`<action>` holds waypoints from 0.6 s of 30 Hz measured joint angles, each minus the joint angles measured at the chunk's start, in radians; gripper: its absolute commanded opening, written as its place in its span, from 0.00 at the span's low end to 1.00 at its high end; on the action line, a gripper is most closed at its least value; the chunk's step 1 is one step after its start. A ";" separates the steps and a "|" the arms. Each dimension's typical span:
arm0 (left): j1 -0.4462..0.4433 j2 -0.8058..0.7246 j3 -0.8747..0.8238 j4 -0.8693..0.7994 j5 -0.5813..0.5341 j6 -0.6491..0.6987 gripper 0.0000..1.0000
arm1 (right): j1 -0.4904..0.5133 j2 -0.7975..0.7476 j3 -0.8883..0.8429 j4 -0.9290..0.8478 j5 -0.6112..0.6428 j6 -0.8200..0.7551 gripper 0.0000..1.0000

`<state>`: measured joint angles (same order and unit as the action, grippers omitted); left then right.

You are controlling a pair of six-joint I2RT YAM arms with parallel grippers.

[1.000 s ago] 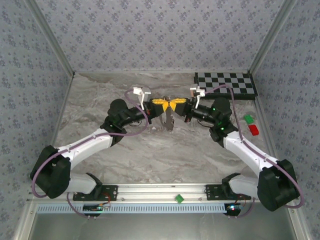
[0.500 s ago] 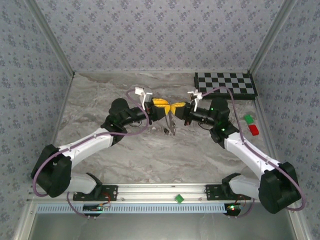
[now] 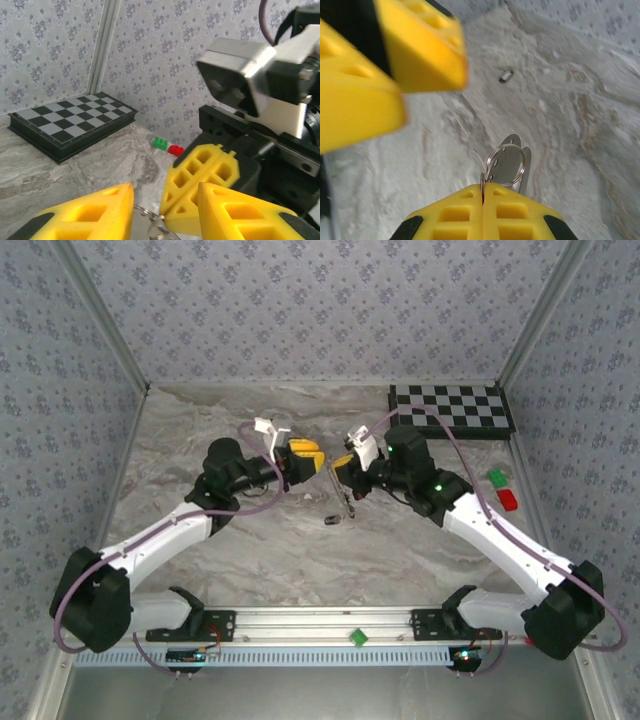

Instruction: Put the keys on the keyring

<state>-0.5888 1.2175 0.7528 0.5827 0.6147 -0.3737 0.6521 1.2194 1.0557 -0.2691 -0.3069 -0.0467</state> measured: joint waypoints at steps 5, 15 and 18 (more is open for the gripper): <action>0.003 -0.028 -0.008 -0.071 0.005 0.055 0.34 | 0.029 0.110 0.135 -0.199 0.140 -0.059 0.00; 0.005 0.050 -0.010 -0.053 0.047 0.029 0.32 | -0.067 0.079 0.132 -0.224 -0.005 -0.020 0.00; 0.005 0.096 -0.010 0.006 0.060 -0.034 0.31 | -0.116 0.024 0.050 -0.127 -0.102 0.042 0.00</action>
<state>-0.5842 1.3132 0.7425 0.5884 0.6746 -0.4080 0.5362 1.2434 1.1053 -0.3965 -0.4091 -0.0051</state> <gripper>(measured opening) 0.316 0.038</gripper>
